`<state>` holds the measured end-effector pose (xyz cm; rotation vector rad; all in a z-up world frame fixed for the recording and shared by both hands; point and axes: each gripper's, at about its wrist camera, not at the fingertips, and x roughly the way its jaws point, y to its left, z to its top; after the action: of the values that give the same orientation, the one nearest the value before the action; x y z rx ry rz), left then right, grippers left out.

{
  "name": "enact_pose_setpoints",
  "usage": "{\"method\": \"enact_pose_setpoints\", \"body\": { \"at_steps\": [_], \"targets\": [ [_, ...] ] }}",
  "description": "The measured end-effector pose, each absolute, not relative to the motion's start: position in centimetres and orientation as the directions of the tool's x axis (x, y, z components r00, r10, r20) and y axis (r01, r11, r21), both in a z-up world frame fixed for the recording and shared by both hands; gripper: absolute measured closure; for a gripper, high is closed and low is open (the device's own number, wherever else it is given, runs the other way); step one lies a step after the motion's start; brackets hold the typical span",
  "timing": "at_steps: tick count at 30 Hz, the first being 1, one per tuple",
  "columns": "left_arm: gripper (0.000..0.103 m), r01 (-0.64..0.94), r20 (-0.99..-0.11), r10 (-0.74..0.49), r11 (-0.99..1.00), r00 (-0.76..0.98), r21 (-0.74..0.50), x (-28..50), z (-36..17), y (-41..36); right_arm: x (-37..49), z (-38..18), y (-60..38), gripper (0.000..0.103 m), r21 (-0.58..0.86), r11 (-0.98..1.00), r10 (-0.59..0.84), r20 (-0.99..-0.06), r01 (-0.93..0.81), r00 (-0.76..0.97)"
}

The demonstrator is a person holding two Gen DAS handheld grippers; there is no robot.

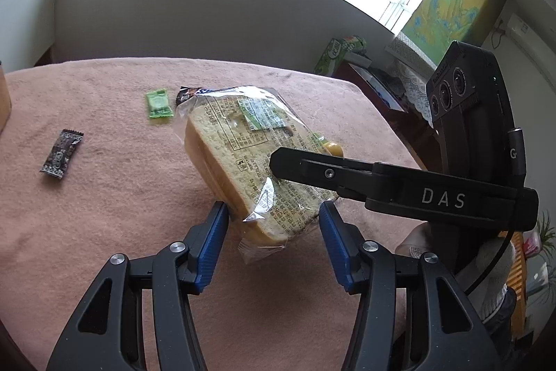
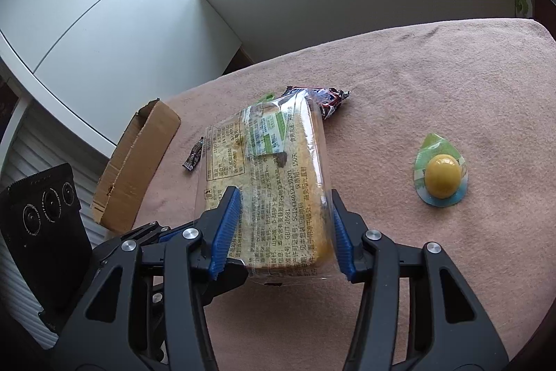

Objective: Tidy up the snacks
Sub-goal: 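Lift the bread loaf with both tools and carry it into the box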

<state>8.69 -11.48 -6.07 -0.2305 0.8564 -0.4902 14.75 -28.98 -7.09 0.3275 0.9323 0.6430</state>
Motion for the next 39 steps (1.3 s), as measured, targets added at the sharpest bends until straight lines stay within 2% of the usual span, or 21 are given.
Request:
{"method": "enact_pose_setpoints", "body": {
  "at_steps": [18,39],
  "targets": [
    [0.049,0.261,-0.599,-0.424,0.902,0.679,-0.343,5.2,-2.6,-3.1,13.6,-2.5,-19.7,0.051,0.480,0.718,0.688,-0.602,-0.504,0.405],
    [0.049,0.042,-0.539,-0.254,0.927,0.803,-0.374,3.1,-1.3,11.5,14.0,-0.1,-2.0,0.051,0.469,0.599,0.766,-0.573,-0.649,0.293]
  ]
}}
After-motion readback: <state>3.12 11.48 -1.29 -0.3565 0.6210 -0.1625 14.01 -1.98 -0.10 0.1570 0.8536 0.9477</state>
